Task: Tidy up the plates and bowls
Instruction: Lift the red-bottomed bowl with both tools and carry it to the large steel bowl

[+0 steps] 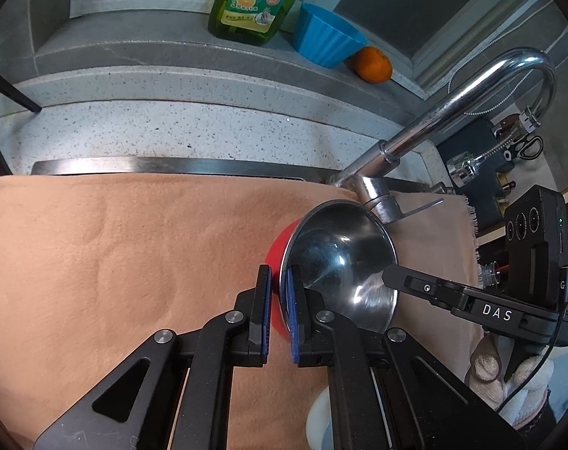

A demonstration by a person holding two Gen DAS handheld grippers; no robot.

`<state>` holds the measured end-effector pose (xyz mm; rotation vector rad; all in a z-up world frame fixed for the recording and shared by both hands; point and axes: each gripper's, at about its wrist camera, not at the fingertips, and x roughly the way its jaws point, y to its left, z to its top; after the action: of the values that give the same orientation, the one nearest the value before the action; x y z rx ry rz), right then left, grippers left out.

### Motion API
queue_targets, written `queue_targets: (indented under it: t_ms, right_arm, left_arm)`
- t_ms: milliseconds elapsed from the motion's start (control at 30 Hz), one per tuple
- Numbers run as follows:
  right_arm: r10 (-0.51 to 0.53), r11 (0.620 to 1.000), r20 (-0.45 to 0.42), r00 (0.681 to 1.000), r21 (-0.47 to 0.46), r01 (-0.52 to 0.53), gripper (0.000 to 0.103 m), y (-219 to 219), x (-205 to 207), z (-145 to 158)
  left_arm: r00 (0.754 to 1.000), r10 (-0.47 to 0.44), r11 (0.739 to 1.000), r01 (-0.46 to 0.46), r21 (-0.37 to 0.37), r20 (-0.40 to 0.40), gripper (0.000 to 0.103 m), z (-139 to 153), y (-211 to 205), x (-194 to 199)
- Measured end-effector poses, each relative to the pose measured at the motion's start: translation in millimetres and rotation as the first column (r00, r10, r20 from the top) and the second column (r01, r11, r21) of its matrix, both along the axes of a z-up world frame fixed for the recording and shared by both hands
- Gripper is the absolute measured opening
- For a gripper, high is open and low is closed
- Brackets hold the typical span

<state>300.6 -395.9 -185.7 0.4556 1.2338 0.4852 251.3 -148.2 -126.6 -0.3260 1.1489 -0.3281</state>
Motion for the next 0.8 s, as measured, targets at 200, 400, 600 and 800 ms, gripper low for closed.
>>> queue_targets:
  t_ms: [200,400,600,800]
  right_arm:
    - [0.005,1.000,0.023,1.000,0.010,-0.005,0.008,5,-8,15]
    - [0.019,1.000,0.048,0.999,0.019,-0.020,0.008,13,-21,32]
    - [0.042,0.999,0.077,0.996,0.025,-0.044,0.008,30,-40,52]
    - [0.070,0.997,0.104,0.992,0.030,-0.074,0.008,54,-63,72]
  left_arm:
    - [1.000,0.006,1.000,-0.006,-0.004,0.028,0.006,14,9,-9]
    - [0.998,0.018,1.000,-0.017,-0.015,0.055,0.006,27,24,-24]
    - [0.996,0.028,0.999,-0.027,-0.023,0.083,0.006,41,43,-45]
    - [0.994,0.046,0.998,-0.042,-0.038,0.104,0.006,53,67,-72]
